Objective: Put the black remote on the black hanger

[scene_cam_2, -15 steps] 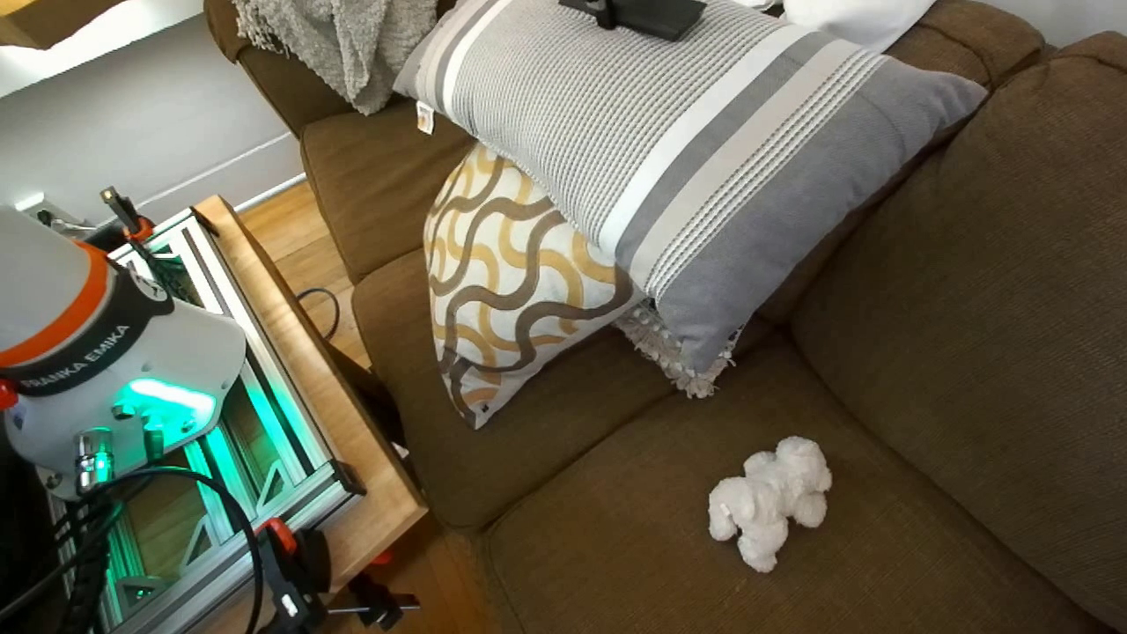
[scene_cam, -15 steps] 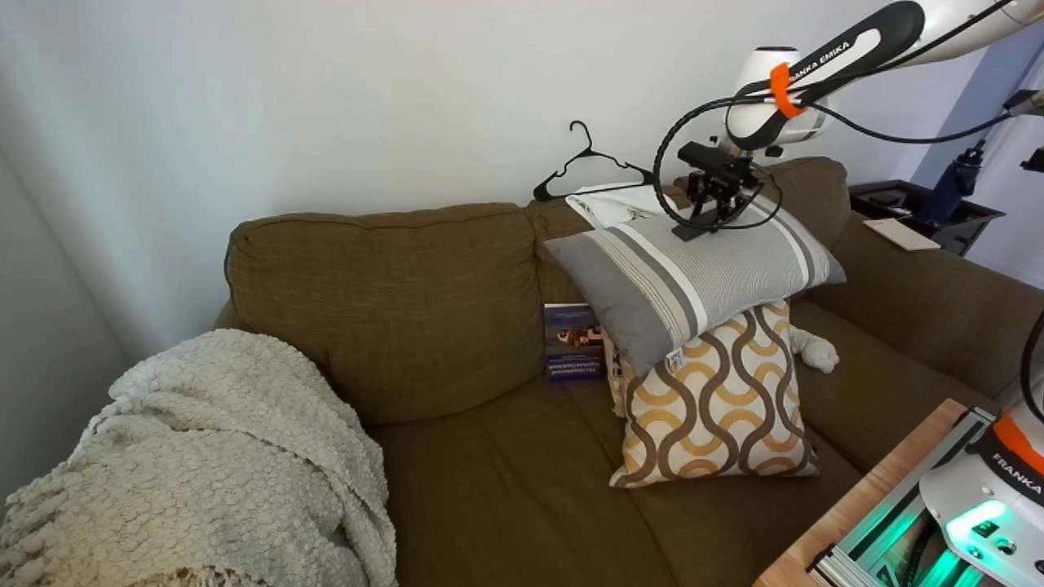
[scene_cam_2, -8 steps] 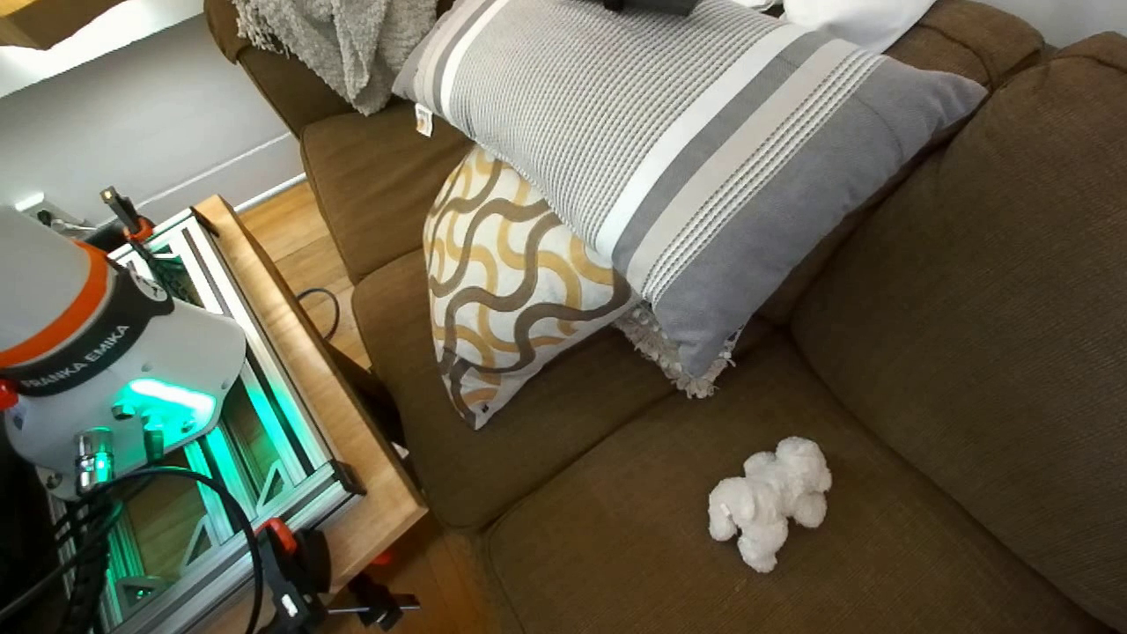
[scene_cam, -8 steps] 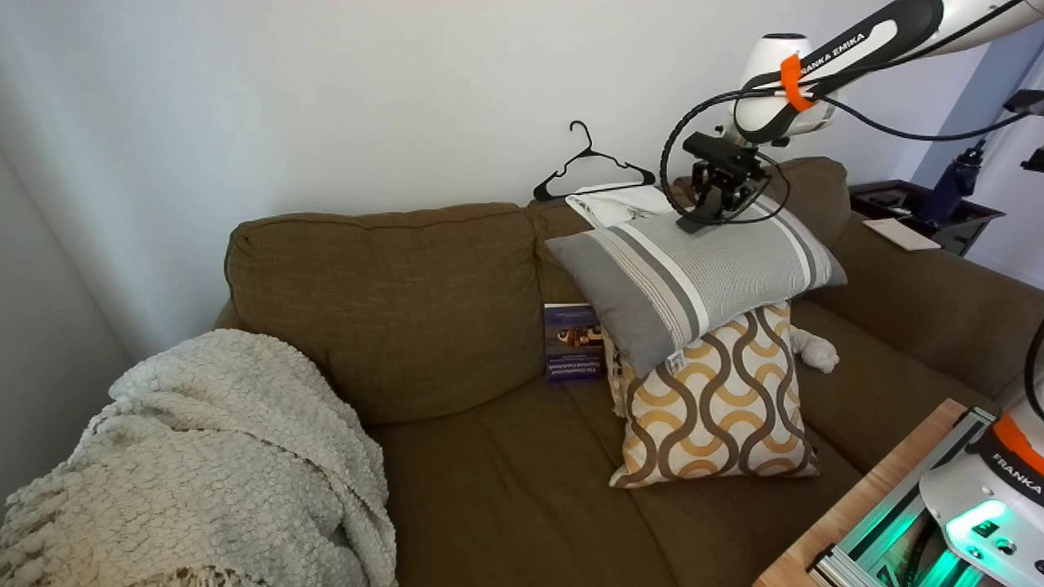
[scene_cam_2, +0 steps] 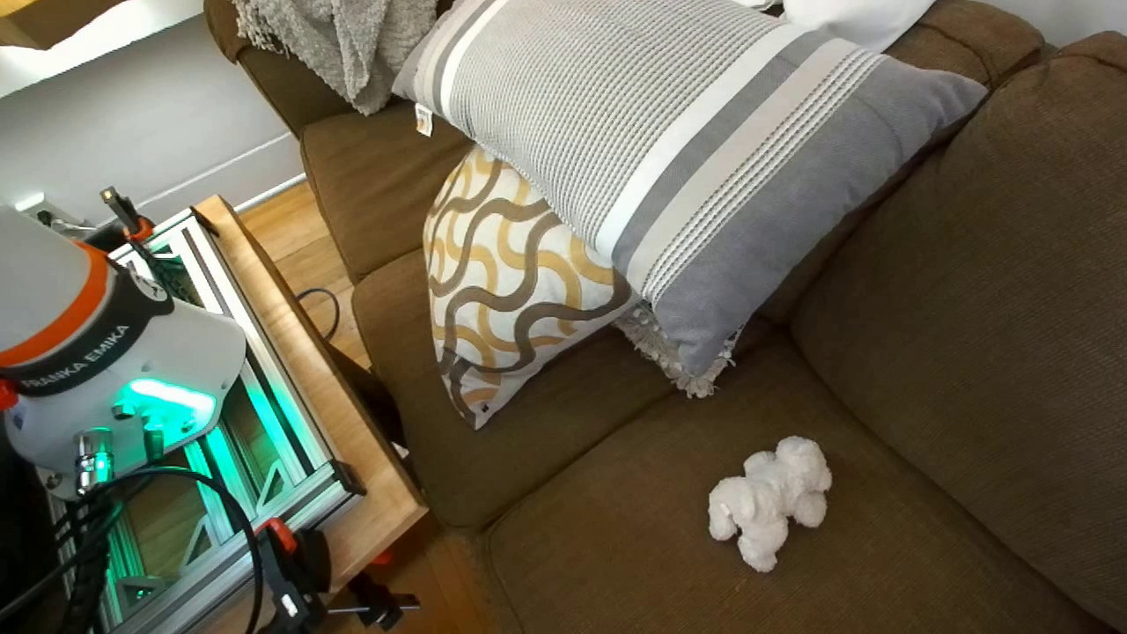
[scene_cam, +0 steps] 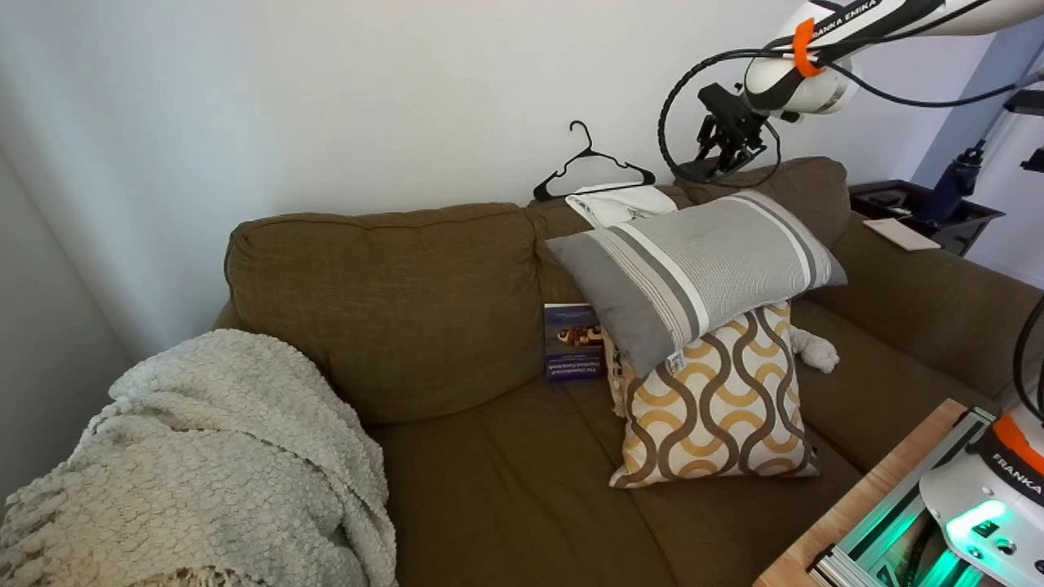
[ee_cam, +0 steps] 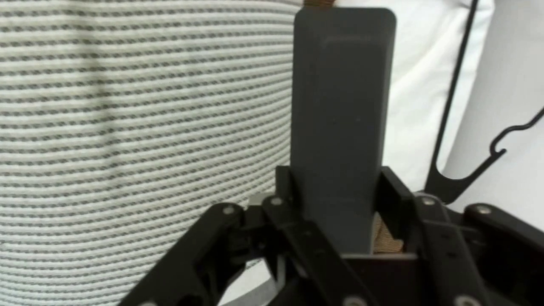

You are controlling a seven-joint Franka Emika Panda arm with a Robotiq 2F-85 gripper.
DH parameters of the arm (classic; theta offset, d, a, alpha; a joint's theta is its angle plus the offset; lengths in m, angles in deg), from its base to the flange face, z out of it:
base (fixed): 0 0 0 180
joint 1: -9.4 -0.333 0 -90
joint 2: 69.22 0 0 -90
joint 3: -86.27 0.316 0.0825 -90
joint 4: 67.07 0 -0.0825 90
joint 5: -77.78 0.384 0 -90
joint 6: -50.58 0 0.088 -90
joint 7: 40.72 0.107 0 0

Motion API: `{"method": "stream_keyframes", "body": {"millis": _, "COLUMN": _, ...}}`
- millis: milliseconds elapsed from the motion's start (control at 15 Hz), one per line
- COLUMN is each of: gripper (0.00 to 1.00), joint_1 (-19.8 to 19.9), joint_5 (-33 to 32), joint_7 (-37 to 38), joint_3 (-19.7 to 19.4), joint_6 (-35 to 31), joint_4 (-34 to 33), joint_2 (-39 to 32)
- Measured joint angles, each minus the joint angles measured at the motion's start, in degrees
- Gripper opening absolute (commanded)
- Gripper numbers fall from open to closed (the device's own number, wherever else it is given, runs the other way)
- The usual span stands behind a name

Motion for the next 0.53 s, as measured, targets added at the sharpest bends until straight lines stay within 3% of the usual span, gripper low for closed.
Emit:
{"method": "stream_keyframes", "body": {"millis": 67, "gripper": 0.51, "joint_1": 0.32, "joint_5": 2.52, "joint_7": -1.26, "joint_3": 0.05, "joint_6": 0.14, "joint_4": -2.23, "joint_2": -1.03}}
{"method": "stream_keyframes", "body": {"millis": 533, "gripper": 0.51, "joint_1": 0.10, "joint_5": 2.88, "joint_7": -1.77, "joint_3": 0.00, "joint_6": 0.21, "joint_4": -3.04, "joint_2": -1.96}}
